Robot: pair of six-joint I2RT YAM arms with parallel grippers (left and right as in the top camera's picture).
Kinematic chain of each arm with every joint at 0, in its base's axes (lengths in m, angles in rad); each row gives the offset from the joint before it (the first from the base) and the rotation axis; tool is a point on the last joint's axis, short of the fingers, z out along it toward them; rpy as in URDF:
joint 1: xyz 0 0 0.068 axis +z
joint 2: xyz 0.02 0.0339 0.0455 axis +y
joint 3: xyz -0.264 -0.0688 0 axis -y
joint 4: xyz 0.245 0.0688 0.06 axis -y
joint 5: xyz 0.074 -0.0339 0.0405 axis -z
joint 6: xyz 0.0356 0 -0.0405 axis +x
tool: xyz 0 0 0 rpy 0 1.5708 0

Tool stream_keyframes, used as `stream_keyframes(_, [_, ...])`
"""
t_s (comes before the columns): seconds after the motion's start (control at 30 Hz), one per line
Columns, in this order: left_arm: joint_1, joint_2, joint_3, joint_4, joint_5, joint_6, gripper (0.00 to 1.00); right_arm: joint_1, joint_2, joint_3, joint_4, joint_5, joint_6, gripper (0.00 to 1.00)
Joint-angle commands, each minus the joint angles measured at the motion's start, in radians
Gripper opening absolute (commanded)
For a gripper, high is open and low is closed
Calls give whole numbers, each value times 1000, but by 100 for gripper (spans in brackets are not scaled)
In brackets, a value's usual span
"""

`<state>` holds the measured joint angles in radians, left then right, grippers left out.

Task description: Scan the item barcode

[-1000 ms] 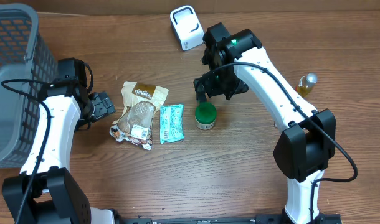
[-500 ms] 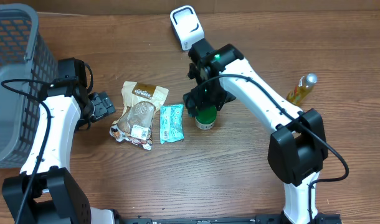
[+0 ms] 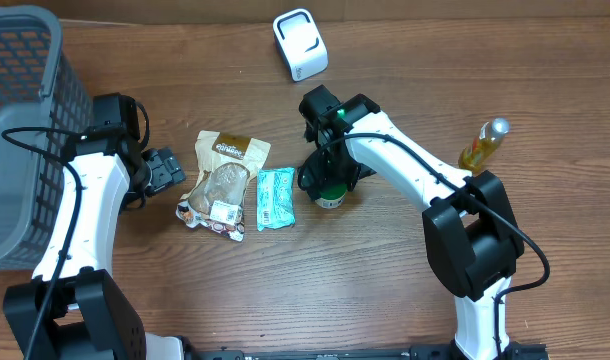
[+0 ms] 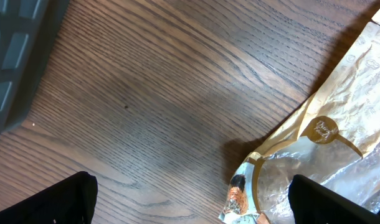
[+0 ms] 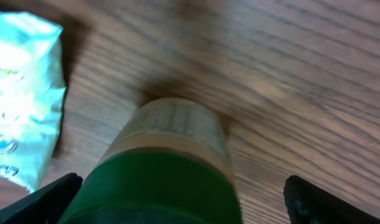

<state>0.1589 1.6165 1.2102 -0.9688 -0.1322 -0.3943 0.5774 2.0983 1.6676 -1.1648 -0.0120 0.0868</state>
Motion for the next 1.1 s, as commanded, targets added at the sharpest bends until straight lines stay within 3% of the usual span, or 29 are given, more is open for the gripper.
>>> stream_keyframes(0.0, [3, -19, -2, 1, -6, -13, 99, -2, -20, -7, 12, 40, 167, 100])
stream_keyframes(0.13, [3, -19, -2, 1, -6, -13, 100, -2, -20, -7, 35, 31, 354, 100])
stream_keyframes(0.27, [3, -19, -2, 1, -6, -13, 100, -2, -20, -7, 32, 23, 451, 100])
stream_keyframes(0.4, [3, -19, -2, 1, -6, -13, 100, -2, -20, -7, 25, -27, 718, 100])
stream_keyframes(0.5, [3, -19, -2, 1, -6, -13, 100, -1, -20, -7, 24, -99, 835, 100])
stream_keyframes(0.8, [3, -19, -2, 1, -6, -13, 100, 0, -20, -13, 9, -54, 986, 100])
stream_keyframes(1.07, [3, -19, -2, 1, -6, -13, 100, 0, -20, -13, 0, -16, 987, 99])
